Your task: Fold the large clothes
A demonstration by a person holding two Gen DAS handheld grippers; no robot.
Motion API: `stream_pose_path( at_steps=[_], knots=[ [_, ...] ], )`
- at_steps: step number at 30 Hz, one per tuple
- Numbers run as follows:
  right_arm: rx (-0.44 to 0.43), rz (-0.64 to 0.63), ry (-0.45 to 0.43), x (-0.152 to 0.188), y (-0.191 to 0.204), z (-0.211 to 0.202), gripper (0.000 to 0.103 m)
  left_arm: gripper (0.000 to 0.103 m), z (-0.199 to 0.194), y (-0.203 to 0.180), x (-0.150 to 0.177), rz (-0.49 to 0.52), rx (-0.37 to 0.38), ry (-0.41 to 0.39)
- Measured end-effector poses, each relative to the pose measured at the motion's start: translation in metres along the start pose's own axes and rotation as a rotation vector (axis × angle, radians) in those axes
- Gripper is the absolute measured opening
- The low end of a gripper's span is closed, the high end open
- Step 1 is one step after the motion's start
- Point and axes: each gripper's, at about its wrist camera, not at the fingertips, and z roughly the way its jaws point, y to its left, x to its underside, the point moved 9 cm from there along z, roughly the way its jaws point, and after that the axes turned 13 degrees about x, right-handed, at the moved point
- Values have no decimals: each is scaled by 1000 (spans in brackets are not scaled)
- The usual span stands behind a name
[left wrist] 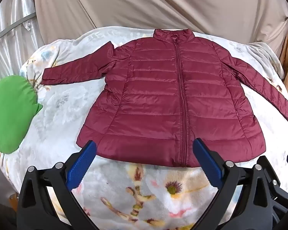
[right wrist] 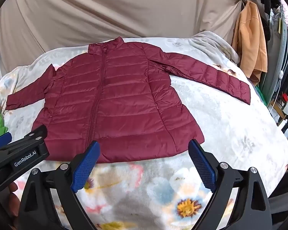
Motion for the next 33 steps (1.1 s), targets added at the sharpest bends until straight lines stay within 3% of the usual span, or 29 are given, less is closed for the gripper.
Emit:
stream_pose_path(
  at_steps=[18,33],
  knots=[
    [-8,0,1,0,-7,0,91,98,0,-3,4,45,-18,-6],
    [0,-5,0,6,13,2,91,98,5,5,7,34,-40,6]
  ],
)
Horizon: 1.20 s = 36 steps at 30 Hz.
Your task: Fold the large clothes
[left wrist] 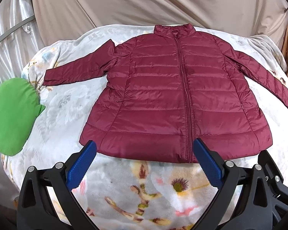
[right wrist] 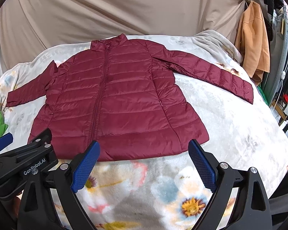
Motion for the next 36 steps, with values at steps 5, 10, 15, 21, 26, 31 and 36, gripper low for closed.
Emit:
stream_pose_path(
  at_steps=[5,10,15,21,26,31,36],
  knots=[
    [0,-1,1,0,0,0,91,98,3,1,2,-1,-4,6],
    [1,0,4,0,1,0,91,98,5,2,3,0,-6,12],
    [1,-4,5,2,3,2,91,98,5,4,4,-1,-8,12],
    [3,-3,-2,2,3,3,91,98,5,4,4,-1,-11,10],
    [3,-4,-1,1,2,4,91,98,5,5,4,-2,-11,12],
    [3,-5,-1,2,2,6,91,98,5,5,4,0,-11,11],
    [2,-3,-1,2,2,6,91,98,5,5,4,-1,-11,11]
  ],
)
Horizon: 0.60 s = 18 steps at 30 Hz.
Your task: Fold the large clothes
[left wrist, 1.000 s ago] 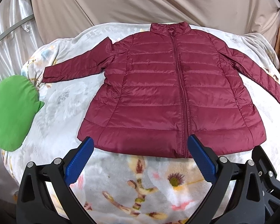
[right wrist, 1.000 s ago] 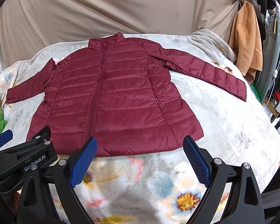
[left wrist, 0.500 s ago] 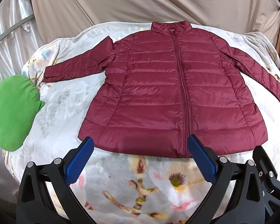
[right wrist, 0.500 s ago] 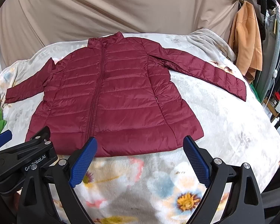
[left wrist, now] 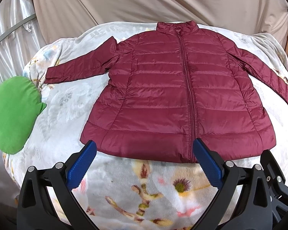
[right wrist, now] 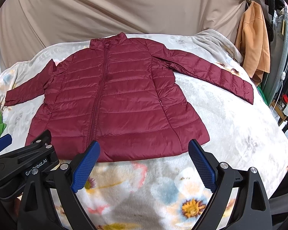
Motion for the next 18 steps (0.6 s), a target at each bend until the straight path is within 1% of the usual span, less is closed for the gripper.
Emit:
stream_pose_path(
  at_steps=[18],
  knots=[
    [4,1,6,-2,-3,0,91,98,0,1,0,-3,-3,8]
  ],
)
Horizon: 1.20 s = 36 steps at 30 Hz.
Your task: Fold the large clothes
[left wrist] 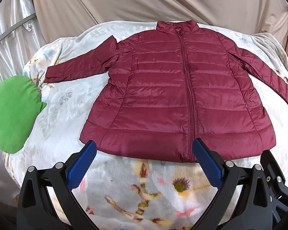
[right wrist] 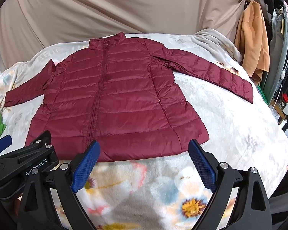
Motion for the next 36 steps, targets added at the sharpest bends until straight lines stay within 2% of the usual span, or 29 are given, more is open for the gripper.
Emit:
stream_pose_path(
  at_steps=[18,21,23,27,32,36],
  knots=[
    [-5,-2,5,1,1,2,91,98,5,-1,3,-6,-1,8],
    [-49,-2,36,4,2,11,91,98,9,0,2,-25,23,19],
    [-97,45,85,7,-7,26,91,98,8,9,-4,-58,37,7],
    [-61,199,150,3,-66,62,91,98,8,45,-15,-162,29,-14],
    [62,404,172,-27,-184,122,91,98,18,88,-26,-235,-50,-30],
    [108,607,163,-57,-279,185,91,98,37,111,-37,-259,-105,-25]
  ],
)
